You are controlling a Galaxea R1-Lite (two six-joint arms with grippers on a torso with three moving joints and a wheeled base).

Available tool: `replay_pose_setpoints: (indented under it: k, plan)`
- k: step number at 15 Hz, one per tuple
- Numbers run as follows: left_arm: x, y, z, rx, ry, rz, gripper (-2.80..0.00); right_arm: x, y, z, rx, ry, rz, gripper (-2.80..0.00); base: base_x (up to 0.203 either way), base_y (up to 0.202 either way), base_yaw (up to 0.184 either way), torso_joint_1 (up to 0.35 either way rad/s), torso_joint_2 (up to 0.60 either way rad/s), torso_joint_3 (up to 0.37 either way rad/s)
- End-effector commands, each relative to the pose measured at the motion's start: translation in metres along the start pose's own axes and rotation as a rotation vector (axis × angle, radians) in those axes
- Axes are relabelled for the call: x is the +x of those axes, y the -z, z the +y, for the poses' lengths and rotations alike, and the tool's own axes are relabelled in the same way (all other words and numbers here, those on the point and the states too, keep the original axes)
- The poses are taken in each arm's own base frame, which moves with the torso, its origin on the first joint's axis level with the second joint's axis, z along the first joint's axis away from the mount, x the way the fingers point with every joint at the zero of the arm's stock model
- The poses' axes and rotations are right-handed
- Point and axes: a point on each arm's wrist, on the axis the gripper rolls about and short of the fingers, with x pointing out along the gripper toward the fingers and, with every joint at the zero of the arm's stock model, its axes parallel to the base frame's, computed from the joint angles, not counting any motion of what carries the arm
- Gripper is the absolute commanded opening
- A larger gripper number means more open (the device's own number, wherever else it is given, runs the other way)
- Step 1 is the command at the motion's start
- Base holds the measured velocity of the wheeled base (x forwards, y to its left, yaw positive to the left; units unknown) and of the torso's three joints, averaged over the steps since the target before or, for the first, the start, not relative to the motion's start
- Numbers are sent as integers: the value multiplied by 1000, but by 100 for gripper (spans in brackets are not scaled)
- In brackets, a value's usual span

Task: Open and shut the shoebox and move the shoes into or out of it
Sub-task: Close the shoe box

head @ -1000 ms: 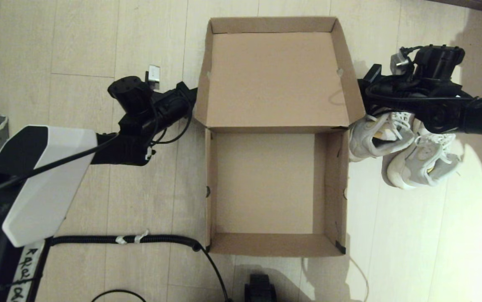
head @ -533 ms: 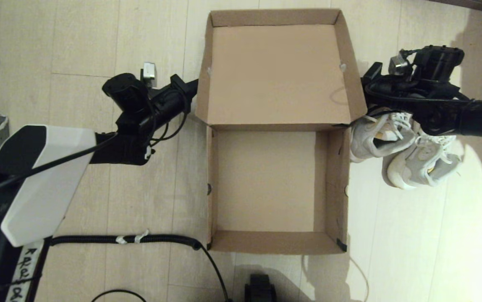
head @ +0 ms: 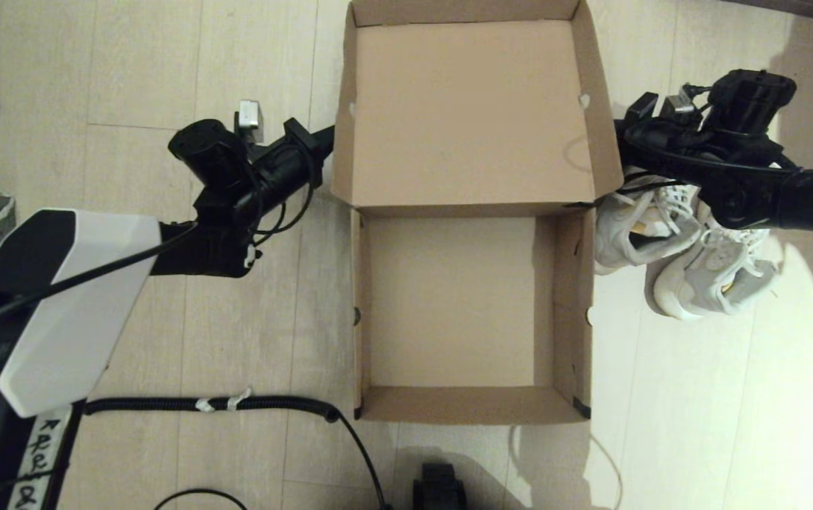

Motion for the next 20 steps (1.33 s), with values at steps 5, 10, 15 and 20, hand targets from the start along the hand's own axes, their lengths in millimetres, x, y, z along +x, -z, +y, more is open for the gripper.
replay_pose_setpoints:
  k: [5,10,15,20]
  plan:
    - [5,-2,-19,-11,43,-4,-280,-5,1,16,58,-35,66,-280,0,0,0,0,0,0]
    - [7,-6,-31,-22,64,-7,-280,-6,2,21,109,-51,127,-280,0,0,0,0,0,0]
    - [7,-16,-52,-58,118,-26,-280,-12,-2,33,177,-105,192,-280,0,0,0,0,0,0]
    - [6,-26,-76,-108,206,-51,-280,-22,-7,40,221,-105,254,-280,0,0,0,0,0,0]
